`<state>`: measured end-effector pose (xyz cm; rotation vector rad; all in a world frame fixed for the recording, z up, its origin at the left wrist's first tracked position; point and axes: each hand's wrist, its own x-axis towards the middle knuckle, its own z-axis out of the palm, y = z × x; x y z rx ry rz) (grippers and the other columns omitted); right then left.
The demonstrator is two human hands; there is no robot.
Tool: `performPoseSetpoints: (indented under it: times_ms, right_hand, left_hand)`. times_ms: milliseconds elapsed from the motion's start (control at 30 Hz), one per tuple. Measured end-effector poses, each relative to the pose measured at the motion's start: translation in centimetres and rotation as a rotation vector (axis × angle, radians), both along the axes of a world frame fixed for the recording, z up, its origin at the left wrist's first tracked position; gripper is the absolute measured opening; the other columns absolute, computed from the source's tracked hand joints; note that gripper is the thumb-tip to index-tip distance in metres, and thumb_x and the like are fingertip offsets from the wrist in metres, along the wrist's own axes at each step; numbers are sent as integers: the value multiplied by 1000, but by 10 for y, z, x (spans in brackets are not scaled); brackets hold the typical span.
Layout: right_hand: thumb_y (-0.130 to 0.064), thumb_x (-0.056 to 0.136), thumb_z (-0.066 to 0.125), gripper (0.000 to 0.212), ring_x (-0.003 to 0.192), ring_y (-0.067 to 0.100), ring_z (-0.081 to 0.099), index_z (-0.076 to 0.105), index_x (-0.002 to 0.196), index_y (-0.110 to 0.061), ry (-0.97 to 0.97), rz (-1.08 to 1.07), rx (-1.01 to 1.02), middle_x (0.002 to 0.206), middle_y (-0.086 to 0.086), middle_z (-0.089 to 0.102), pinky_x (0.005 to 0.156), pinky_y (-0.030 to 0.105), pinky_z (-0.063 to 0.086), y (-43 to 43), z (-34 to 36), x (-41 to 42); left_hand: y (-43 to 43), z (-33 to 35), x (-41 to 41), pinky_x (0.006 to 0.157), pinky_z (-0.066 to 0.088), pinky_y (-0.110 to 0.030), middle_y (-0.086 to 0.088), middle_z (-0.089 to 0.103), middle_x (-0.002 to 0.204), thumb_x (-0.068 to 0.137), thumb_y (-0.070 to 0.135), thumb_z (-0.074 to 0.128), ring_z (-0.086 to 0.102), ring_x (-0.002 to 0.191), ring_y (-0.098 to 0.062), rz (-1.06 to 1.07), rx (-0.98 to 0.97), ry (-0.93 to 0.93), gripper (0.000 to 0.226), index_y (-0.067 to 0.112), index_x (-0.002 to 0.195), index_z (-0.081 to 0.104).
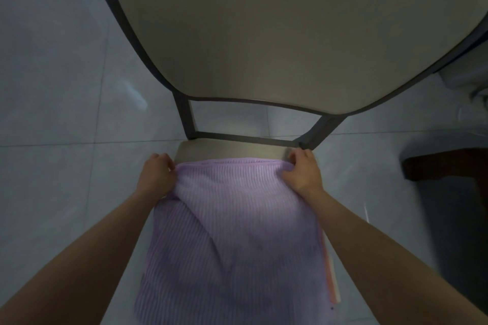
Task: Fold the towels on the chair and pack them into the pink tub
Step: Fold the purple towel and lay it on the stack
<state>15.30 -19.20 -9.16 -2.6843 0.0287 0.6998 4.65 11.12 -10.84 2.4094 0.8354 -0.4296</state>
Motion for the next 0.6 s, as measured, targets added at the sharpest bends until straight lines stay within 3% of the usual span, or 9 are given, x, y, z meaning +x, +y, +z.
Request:
performPoseSetpoints:
  times_ms: [67, 133, 233, 333, 433, 533, 600]
  right_hand:
    - [-21, 75, 72, 52, 112, 23, 47, 49, 122, -15, 6, 131, 50, 122, 7, 47, 94, 35, 43, 1, -5, 0]
    - [-21, 76, 72, 55, 118, 26, 47, 47, 125, -17, 1, 262, 6, 126, 8, 49, 97, 36, 43, 2, -7, 2]
    - [-22, 76, 67, 20, 107, 26, 53, 54, 91, -22, -14, 364, -56, 107, 5, 59, 85, 34, 46, 2, -10, 10]
    - [-28, 79, 65, 12, 102, 22, 50, 54, 79, -24, -15, 464, -121, 102, 3, 56, 83, 34, 44, -1, -4, 15]
    - [-25, 80, 69, 22, 81, 16, 48, 49, 73, -24, -22, 351, 53, 81, -4, 51, 69, 28, 40, -12, 10, 14]
    - [-15, 79, 72, 27, 65, 10, 47, 49, 70, -24, 40, 127, 324, 69, -6, 53, 62, 23, 39, -28, 32, 14]
    - [-11, 77, 75, 16, 65, 1, 52, 61, 81, -20, 34, 110, 427, 75, -8, 59, 64, 16, 41, -38, 58, 16]
  left_hand:
    - [-1, -1, 1, 84, 42, -36, -27, 56, 107, 80, 5, 62, 57, 97, -41, -13, -19, -3, 18, -4, 95, 64]
    - [-1, -2, 3, 82, 43, -33, -25, 55, 107, 75, 4, 68, 58, 95, -39, -40, -68, -11, 22, -3, 95, 64]
    - [0, 0, 6, 85, 46, -35, -22, 49, 111, 68, 9, 78, 58, 95, -38, -101, -117, 51, 41, 2, 104, 61]
    - [1, 2, 9, 87, 47, -39, -22, 48, 113, 71, 14, 75, 56, 98, -39, -151, -100, 95, 52, 6, 118, 54]
    - [4, 15, 7, 75, 43, -32, -21, 62, 98, 80, 22, 65, 60, 91, -36, -295, -97, 43, 34, 5, 108, 63]
    - [13, 38, -2, 59, 35, -30, -8, 58, 73, 78, 51, 40, 56, 68, -27, -403, -89, -141, 52, 6, 80, 66]
    - [16, 66, -9, 57, 38, -31, -5, 54, 71, 82, 55, 33, 52, 64, -23, -422, -76, -241, 56, 7, 77, 62]
